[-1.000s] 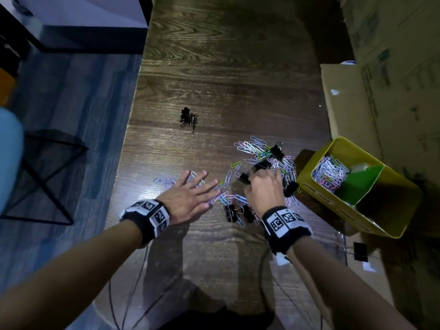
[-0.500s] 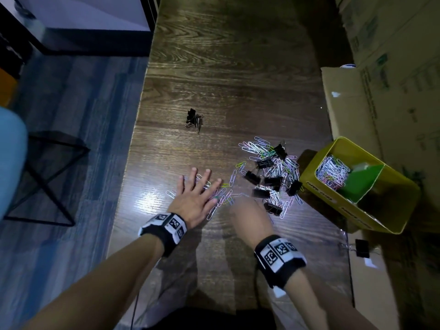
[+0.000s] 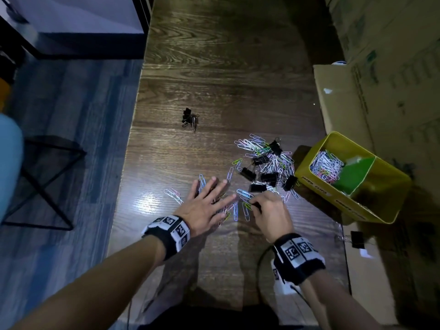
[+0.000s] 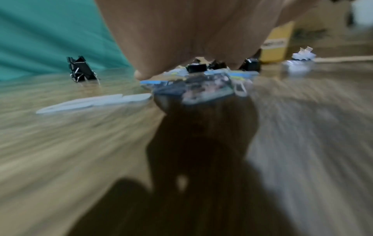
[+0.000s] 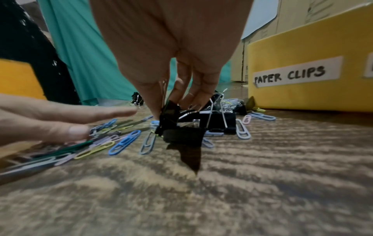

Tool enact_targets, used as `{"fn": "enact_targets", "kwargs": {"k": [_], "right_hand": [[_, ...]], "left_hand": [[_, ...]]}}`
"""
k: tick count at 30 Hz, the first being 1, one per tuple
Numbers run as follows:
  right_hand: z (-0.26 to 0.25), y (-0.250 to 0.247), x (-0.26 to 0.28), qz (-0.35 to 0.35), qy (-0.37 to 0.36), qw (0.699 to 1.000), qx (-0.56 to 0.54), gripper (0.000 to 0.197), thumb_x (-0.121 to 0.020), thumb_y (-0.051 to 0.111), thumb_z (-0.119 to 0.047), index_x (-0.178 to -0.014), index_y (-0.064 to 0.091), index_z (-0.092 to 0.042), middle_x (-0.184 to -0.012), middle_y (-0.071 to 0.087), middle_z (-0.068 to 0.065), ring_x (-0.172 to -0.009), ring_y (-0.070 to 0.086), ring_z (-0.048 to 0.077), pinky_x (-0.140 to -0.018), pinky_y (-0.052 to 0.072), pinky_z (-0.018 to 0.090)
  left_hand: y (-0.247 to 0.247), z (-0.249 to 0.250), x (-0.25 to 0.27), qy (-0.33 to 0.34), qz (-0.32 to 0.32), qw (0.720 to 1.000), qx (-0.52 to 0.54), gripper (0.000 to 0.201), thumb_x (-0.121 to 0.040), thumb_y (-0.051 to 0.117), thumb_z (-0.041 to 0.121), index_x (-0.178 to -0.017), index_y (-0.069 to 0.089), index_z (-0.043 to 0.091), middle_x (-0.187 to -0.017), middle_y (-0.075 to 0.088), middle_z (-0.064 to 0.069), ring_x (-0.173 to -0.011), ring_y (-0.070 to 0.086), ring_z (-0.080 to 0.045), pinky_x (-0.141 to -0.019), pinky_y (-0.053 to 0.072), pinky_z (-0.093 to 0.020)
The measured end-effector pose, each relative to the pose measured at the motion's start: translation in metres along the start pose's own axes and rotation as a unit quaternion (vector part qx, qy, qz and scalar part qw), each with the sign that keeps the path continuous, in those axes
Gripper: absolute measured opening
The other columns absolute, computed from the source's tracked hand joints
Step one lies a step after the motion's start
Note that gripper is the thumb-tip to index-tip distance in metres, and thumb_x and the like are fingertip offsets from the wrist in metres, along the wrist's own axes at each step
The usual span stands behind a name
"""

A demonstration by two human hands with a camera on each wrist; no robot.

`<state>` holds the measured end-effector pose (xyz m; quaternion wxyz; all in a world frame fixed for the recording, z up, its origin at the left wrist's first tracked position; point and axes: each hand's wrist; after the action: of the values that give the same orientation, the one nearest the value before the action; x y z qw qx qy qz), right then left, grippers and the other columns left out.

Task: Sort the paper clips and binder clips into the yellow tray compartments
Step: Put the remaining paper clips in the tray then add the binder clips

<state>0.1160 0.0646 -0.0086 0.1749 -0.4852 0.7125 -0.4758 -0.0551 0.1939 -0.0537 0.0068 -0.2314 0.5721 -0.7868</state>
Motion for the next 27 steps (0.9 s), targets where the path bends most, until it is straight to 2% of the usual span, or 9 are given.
{"fn": "enact_targets", "kwargs": {"k": [6, 9, 13, 16, 18, 20, 22, 24, 27], "right_hand": [[0.008, -0.005, -0.013, 0.022, 0.029, 0.999, 0.027, 0.016, -0.08, 0.064, -0.001, -0.092, 0.072, -0.008, -0.096, 0.065, 0.014, -0.093, 0.06, 0.034, -0.083, 0.048, 0.039], [0.014, -0.005, -0.016, 0.019, 0.045, 0.998, 0.042, 0.018, -0.082, 0.06, 0.001, -0.093, 0.072, -0.007, -0.098, 0.065, 0.015, -0.095, 0.059, 0.034, -0.088, 0.047, 0.04], [0.013, -0.005, -0.012, 0.035, 0.033, 0.995, 0.089, 0.022, -0.075, 0.064, 0.005, -0.09, 0.073, -0.01, -0.095, 0.065, 0.012, -0.09, 0.06, 0.033, -0.083, 0.047, 0.041], [0.0, 0.001, -0.001, 0.062, -0.057, 0.993, 0.077, 0.025, -0.07, 0.067, 0.003, -0.09, 0.072, -0.011, -0.094, 0.064, 0.01, -0.091, 0.059, 0.03, -0.084, 0.049, 0.042], [-0.011, 0.013, 0.01, 0.029, -0.137, 0.989, 0.05, 0.034, -0.072, 0.068, 0.001, -0.104, 0.068, -0.011, -0.11, 0.063, 0.012, -0.106, 0.058, 0.03, -0.094, 0.049, 0.044], [-0.02, 0.029, 0.019, -0.047, -0.158, 0.986, 0.039, 0.049, -0.083, 0.062, -0.009, -0.131, 0.052, -0.009, -0.141, 0.046, 0.015, -0.132, 0.04, 0.031, -0.111, 0.033, 0.045], [-0.023, 0.043, 0.02, -0.12, -0.125, 0.984, 0.045, 0.063, -0.095, 0.048, -0.026, -0.149, 0.02, -0.011, -0.159, 0.006, 0.01, -0.147, 0.002, 0.026, -0.119, 0.006, 0.041], [-0.022, 0.053, 0.016, -0.171, -0.087, 0.979, 0.067, 0.067, -0.099, 0.032, -0.04, -0.151, -0.001, -0.013, -0.157, -0.016, 0.005, -0.143, -0.02, 0.022, -0.118, -0.006, 0.042], [-0.023, 0.058, 0.019, -0.21, -0.092, 0.965, 0.129, 0.068, -0.095, 0.009, -0.049, -0.147, -0.014, -0.012, -0.154, -0.024, 0.005, -0.141, -0.027, 0.023, -0.117, -0.011, 0.045]], "left_hand": [[-0.003, 0.036, -0.018, 0.03, -0.058, 0.997, -0.045, 0.055, -0.095, 0.012, 0.054, -0.144, -0.006, 0.04, -0.154, -0.02, 0.006, -0.142, -0.02, -0.025, -0.108, -0.009, -0.065], [0.012, 0.04, 0.005, 0.062, -0.054, 0.996, -0.042, 0.055, -0.095, 0.018, 0.052, -0.145, -0.001, 0.038, -0.152, -0.018, 0.007, -0.143, -0.015, -0.025, -0.107, -0.013, -0.062], [0.015, 0.027, 0.023, 0.087, 0.004, 0.995, -0.046, 0.052, -0.093, 0.025, 0.05, -0.143, 0.021, 0.038, -0.155, 0.02, 0.004, -0.142, 0.019, -0.025, -0.107, 0.017, -0.063], [-0.005, -0.001, 0.014, -0.026, 0.062, 0.997, 0.024, 0.054, -0.094, 0.021, 0.05, -0.146, 0.014, 0.037, -0.156, 0.011, 0.005, -0.144, 0.012, -0.022, -0.111, 0.017, -0.06], [-0.01, -0.025, 0.011, -0.148, 0.077, 0.983, 0.071, 0.056, -0.093, 0.014, 0.053, -0.146, 0.005, 0.037, -0.156, -0.002, 0.007, -0.144, -0.003, -0.021, -0.114, 0.008, -0.056], [-0.005, -0.037, 0.014, -0.21, 0.046, 0.972, 0.092, 0.06, -0.09, 0.007, 0.057, -0.146, -0.001, 0.037, -0.157, -0.009, 0.007, -0.144, -0.011, -0.021, -0.113, -0.002, -0.053], [0.003, -0.031, 0.017, -0.186, 0.011, 0.98, 0.063, 0.067, -0.086, -0.007, 0.062, -0.147, -0.003, 0.034, -0.157, -0.01, 0.0, -0.143, -0.016, -0.025, -0.112, -0.007, -0.05], [0.009, -0.014, 0.018, -0.151, -0.004, 0.987, 0.045, 0.073, -0.084, -0.013, 0.062, -0.147, -0.002, 0.027, -0.157, -0.009, -0.005, -0.142, -0.017, -0.028, -0.113, -0.007, -0.049], [0.016, 0.018, 0.027, -0.122, -0.019, 0.99, 0.063, 0.067, -0.086, -0.014, 0.054, -0.145, -0.011, 0.022, -0.154, -0.017, -0.001, -0.14, -0.024, -0.023, -0.115, -0.011, -0.045]]}}
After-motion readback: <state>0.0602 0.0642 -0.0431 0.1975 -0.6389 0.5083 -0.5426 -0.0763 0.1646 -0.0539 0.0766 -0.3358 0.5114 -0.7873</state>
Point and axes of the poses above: each hand's wrist, its own x-axis away from the middle knuckle, its own y-axis out of the palm, z = x × y
